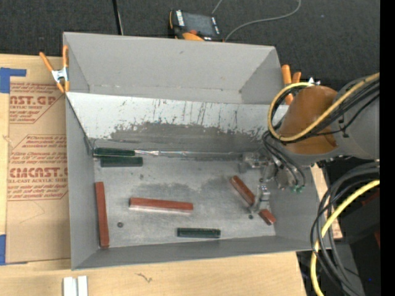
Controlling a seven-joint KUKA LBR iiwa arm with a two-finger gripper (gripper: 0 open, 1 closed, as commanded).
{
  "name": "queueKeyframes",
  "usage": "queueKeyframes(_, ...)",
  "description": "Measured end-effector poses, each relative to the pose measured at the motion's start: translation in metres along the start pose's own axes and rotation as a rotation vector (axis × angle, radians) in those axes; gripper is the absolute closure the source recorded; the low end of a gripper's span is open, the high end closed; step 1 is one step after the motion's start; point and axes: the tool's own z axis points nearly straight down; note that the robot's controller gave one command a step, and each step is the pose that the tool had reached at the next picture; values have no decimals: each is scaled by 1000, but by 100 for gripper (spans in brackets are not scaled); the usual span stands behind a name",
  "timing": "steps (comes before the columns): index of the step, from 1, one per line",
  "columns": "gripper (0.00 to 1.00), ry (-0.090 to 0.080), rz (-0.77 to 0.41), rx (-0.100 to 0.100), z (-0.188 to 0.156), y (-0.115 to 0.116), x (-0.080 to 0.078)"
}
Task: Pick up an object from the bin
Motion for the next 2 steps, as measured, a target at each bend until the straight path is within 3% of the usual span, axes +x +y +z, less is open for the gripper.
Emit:
queueKeyframes(1,100,0,2,-7,-1,4,-1)
queueKeyframes(2,100,-10,22,1,-191,11,-3)
